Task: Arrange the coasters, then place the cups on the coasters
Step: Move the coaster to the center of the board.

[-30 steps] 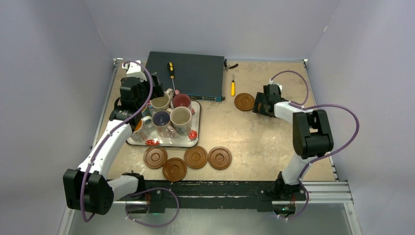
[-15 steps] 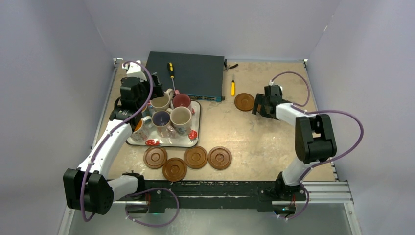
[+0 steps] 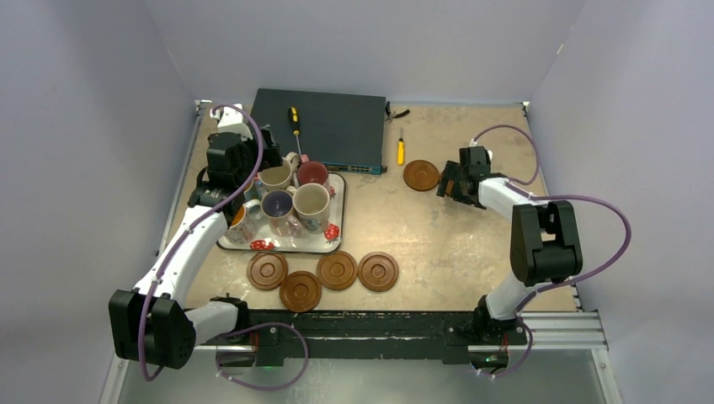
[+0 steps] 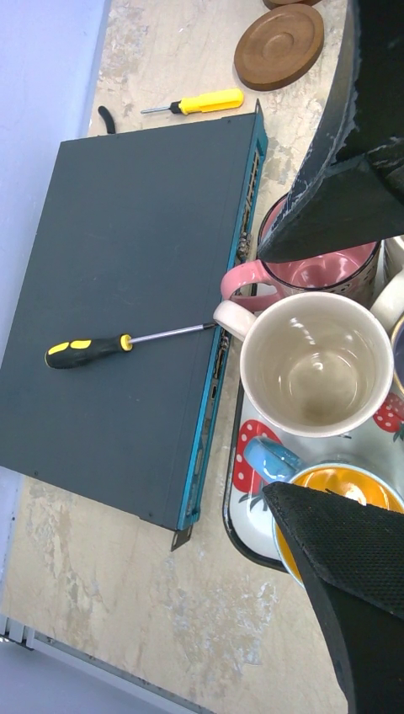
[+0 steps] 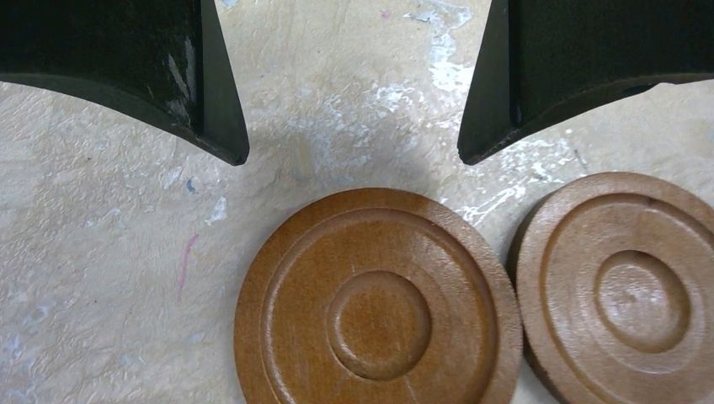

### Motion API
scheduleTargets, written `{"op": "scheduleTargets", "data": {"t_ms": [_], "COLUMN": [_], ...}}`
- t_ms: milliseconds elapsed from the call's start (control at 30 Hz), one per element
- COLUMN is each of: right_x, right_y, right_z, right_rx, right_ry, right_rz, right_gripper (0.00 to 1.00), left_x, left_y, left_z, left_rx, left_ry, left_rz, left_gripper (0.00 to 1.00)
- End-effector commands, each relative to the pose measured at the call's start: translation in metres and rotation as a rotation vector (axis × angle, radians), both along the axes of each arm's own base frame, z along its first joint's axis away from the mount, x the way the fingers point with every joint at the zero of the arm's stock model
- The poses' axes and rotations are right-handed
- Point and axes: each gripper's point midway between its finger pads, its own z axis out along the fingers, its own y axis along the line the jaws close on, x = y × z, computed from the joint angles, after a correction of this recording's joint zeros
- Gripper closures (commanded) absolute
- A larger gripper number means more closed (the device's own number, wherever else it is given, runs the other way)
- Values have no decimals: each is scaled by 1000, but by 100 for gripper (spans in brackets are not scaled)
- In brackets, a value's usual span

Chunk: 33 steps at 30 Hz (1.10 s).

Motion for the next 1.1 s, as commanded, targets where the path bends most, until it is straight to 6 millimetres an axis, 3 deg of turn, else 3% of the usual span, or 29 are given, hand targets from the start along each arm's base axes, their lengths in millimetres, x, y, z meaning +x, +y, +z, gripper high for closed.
{"op": "scheduleTargets", "data": {"t_ms": [0,600,967,1067], "right_x": [-6,14,15,12], "right_y": [-7,-6,-5,-5], "right_z": [-16,-25,-32,-27], "right_rx": [-1,-8,-13,-5], "right_ry": [49,36,48,44], "right_rz": [-27,23,36,24], "right_gripper": [2,15,17,13], "left_x": [3,4,4,4], "left_y": [-2,-2,-2,-2], "left_z": [7,6,6,6], "left_rx": [-7,-5,-4,-4], "left_ry": [-24,-19,-19,-18], "left_rz": [3,3,3,3], "left_gripper": [3,3,3,3]}}
